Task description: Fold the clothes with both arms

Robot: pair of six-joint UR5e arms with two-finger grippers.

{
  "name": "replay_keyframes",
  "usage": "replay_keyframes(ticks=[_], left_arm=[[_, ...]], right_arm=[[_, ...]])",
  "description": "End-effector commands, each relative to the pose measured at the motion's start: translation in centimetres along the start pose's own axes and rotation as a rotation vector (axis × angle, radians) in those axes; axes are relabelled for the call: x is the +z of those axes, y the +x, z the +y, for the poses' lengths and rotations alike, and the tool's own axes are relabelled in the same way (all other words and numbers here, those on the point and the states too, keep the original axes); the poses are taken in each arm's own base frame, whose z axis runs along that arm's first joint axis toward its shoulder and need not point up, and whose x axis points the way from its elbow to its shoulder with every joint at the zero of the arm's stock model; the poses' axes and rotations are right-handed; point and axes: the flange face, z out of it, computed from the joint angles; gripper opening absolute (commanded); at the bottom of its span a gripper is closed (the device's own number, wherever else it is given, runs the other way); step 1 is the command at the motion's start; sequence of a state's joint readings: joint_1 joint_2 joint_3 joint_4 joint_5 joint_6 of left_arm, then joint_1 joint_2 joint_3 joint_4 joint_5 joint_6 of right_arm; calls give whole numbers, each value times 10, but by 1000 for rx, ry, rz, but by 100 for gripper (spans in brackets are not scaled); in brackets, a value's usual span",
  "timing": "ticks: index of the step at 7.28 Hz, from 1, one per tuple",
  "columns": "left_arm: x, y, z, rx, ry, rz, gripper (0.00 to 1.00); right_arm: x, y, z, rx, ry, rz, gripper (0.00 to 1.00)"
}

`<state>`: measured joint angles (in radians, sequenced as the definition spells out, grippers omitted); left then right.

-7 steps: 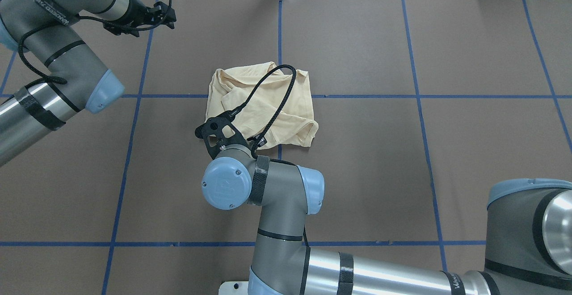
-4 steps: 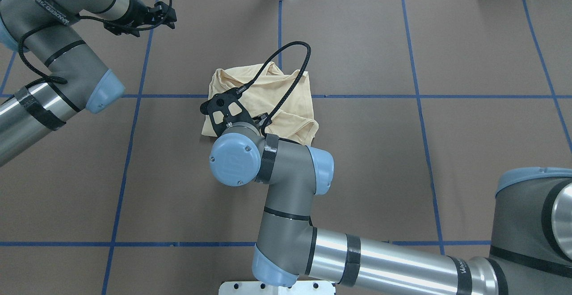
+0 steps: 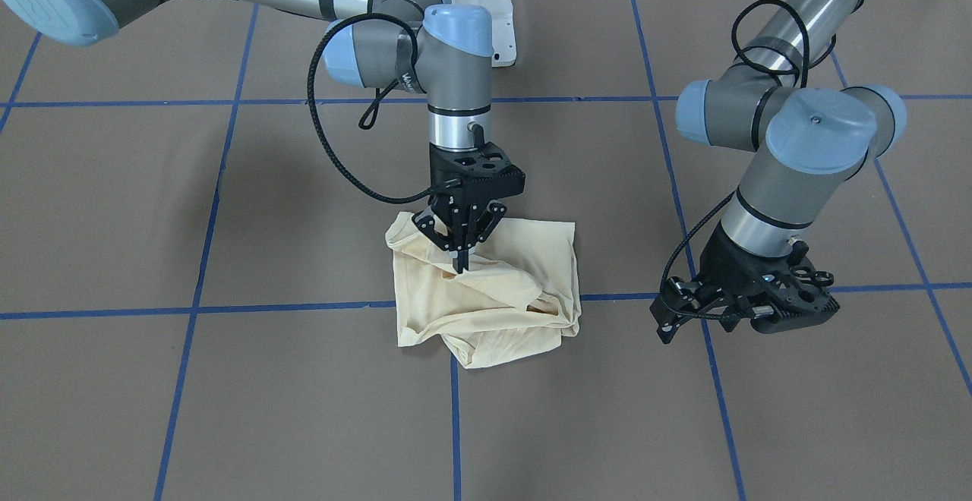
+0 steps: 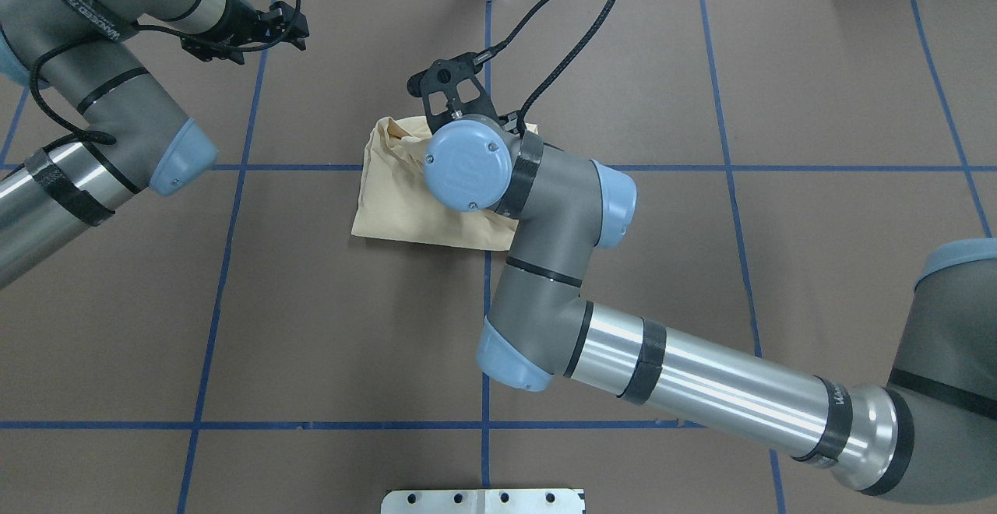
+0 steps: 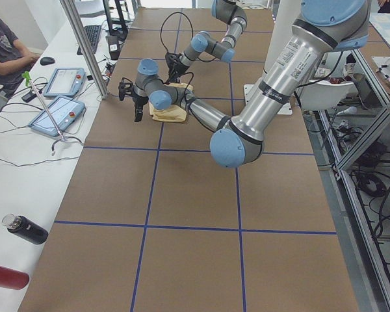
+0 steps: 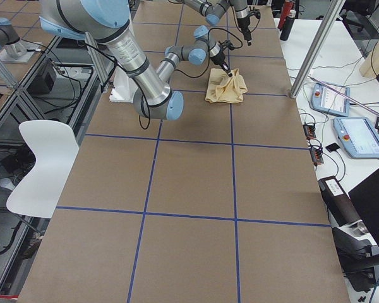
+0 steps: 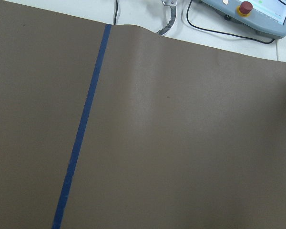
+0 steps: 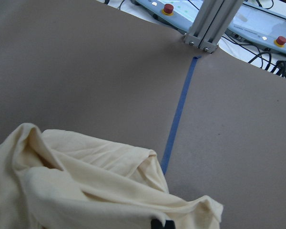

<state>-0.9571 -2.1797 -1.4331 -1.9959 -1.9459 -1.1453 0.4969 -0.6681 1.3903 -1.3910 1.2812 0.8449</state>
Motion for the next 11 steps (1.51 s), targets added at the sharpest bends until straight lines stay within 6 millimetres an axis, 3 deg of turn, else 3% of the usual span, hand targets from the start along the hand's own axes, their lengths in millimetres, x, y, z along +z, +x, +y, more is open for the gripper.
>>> replay_keyframes(ticks=[1, 3, 4, 5, 7, 9, 10, 11], left_arm=[[-1, 1, 0, -3, 0, 2, 99], [-3, 4, -1, -6, 2, 6, 99], [-2, 4, 0, -5, 1, 7, 99], [-3, 5, 0, -6, 2, 8, 99], [-5, 6, 0, -5, 4, 12, 99], [-21, 12, 4, 10, -7, 27, 99], [-42, 15, 1, 16, 9, 43, 99], [-63, -3, 9, 137, 27, 58, 99]], right_arm=[[35, 36, -8, 10, -23, 76, 0], [63, 49, -4, 11, -28, 102, 0], [65, 50, -4, 22, -19, 97, 22], [62, 48, -9, 106, 11, 66, 98], [61, 52, -18, 167, 8, 40, 99], [59, 76, -38, 212, -46, -15, 99], [58, 107, -47, 244, -128, -63, 99], [47, 167, -36, 274, -218, -79, 99]])
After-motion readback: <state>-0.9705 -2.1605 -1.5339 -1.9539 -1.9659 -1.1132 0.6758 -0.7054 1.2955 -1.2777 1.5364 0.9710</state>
